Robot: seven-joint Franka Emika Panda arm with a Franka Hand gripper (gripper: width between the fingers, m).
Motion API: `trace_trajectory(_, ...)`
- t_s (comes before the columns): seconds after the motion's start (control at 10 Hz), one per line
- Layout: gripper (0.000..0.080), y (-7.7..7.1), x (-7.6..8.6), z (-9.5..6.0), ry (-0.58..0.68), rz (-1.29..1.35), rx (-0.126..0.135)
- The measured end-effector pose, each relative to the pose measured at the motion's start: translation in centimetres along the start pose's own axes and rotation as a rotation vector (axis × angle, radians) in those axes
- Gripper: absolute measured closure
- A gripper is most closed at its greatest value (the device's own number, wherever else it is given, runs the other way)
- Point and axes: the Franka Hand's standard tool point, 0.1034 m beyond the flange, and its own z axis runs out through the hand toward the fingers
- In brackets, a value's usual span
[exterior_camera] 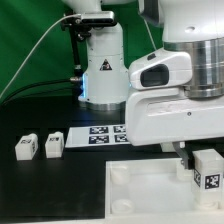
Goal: Assemble one leg
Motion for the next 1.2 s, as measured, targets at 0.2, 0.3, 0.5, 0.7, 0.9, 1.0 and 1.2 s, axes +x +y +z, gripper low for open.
trace_trajectory(0.2, 0.0502, 0.16, 0.13, -0.03, 0.007, 0.229, 0.0)
trace_trajectory(0.3, 0.0502, 0.21, 0.1, 0.02, 0.016, 0.377, 0.002)
trace_trajectory(0.5, 0.0502, 0.41, 0.03, 0.1, 0.042, 0.743, 0.023)
trace_trajectory(0.7, 0.0502, 0.83, 0.12, 0.07, 0.01, 1.068, 0.082)
trace_trajectory(0.9, 0.0502, 0.58, -0.11, 0.19, -0.007, 1.261, 0.092)
trace_trajectory(1.0, 0.0502, 0.57, -0.15, 0.19, -0.006, 1.206, 0.09)
trace_trajectory(1.2, 0.0396, 0.53, -0.15, 0.31, 0.006, 1.069, 0.081)
